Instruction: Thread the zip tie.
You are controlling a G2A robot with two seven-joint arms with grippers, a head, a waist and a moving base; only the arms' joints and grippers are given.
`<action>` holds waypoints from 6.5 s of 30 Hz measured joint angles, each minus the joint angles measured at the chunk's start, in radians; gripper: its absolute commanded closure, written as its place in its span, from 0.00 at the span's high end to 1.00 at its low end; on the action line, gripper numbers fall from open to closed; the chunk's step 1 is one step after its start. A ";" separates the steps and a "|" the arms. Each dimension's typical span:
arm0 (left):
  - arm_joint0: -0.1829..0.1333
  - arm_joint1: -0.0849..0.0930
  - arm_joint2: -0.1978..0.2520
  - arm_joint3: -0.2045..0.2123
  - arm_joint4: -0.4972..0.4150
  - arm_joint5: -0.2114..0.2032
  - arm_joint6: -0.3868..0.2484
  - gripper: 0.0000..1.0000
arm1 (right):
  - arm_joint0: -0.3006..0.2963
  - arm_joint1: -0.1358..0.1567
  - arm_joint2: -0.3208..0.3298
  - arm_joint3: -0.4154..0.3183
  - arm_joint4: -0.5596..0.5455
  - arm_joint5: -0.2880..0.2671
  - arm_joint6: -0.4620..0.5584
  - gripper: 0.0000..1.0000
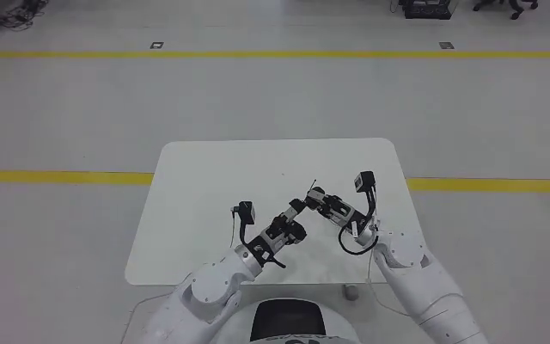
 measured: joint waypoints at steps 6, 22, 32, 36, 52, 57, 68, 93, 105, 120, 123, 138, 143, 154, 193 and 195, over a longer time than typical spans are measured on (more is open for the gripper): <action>-0.009 -0.002 0.015 0.010 0.020 -0.006 0.019 1.00 | -0.001 -0.005 -0.017 -0.007 -0.021 0.012 -0.032 0.00; -0.021 -0.007 0.036 0.019 0.049 -0.030 0.089 1.00 | -0.008 -0.010 -0.032 -0.017 -0.047 0.013 -0.070 0.00; -0.017 -0.008 0.036 0.016 0.062 -0.044 0.115 1.00 | -0.013 -0.010 -0.028 -0.020 -0.034 0.011 -0.063 0.00; -0.018 -0.010 0.039 0.024 0.059 -0.045 0.137 1.00 | -0.019 -0.012 -0.030 -0.029 -0.037 0.015 -0.084 0.00; -0.023 -0.010 0.037 0.035 0.069 -0.055 0.148 1.00 | -0.021 -0.015 -0.038 -0.035 -0.050 0.034 -0.088 0.00; -0.020 -0.009 0.034 0.039 0.070 -0.059 0.149 0.69 | -0.019 -0.016 -0.038 -0.033 -0.056 0.040 -0.089 0.00; -0.024 -0.009 0.035 0.048 0.070 -0.056 0.147 0.36 | -0.023 -0.017 -0.031 -0.030 -0.055 0.040 -0.087 0.00; -0.021 -0.008 0.035 0.047 0.068 -0.027 0.161 0.18 | -0.024 -0.019 -0.024 -0.028 -0.066 0.037 -0.076 0.00; -0.021 -0.008 0.036 0.052 0.066 -0.025 0.157 0.11 | -0.025 -0.020 -0.024 -0.027 -0.065 0.030 -0.066 0.00; -0.023 -0.008 0.038 0.057 0.067 -0.022 0.161 0.09 | -0.027 -0.021 -0.024 -0.030 -0.071 0.027 -0.059 0.00; -0.023 -0.008 0.038 0.058 0.066 -0.021 0.160 0.11 | -0.027 -0.021 -0.023 -0.031 -0.071 0.027 -0.057 0.00; -0.028 -0.009 0.042 0.066 0.060 -0.019 0.155 0.00 | -0.024 -0.022 -0.023 -0.030 -0.071 0.036 -0.048 1.00; -0.027 -0.007 0.036 0.070 0.057 -0.025 0.151 0.00 | -0.022 -0.022 -0.017 -0.024 -0.049 0.045 -0.049 1.00; -0.005 0.013 -0.043 0.066 0.053 -0.032 0.066 0.00 | -0.026 -0.011 0.031 -0.008 -0.042 0.045 0.017 1.00; 0.014 0.048 -0.161 0.102 -0.204 0.071 -0.207 0.00 | 0.012 0.025 0.128 0.131 0.093 0.000 0.420 1.00; 0.009 0.048 -0.169 0.107 -0.277 0.144 -0.194 0.00 | 0.009 0.031 0.147 0.102 0.008 -0.006 0.388 1.00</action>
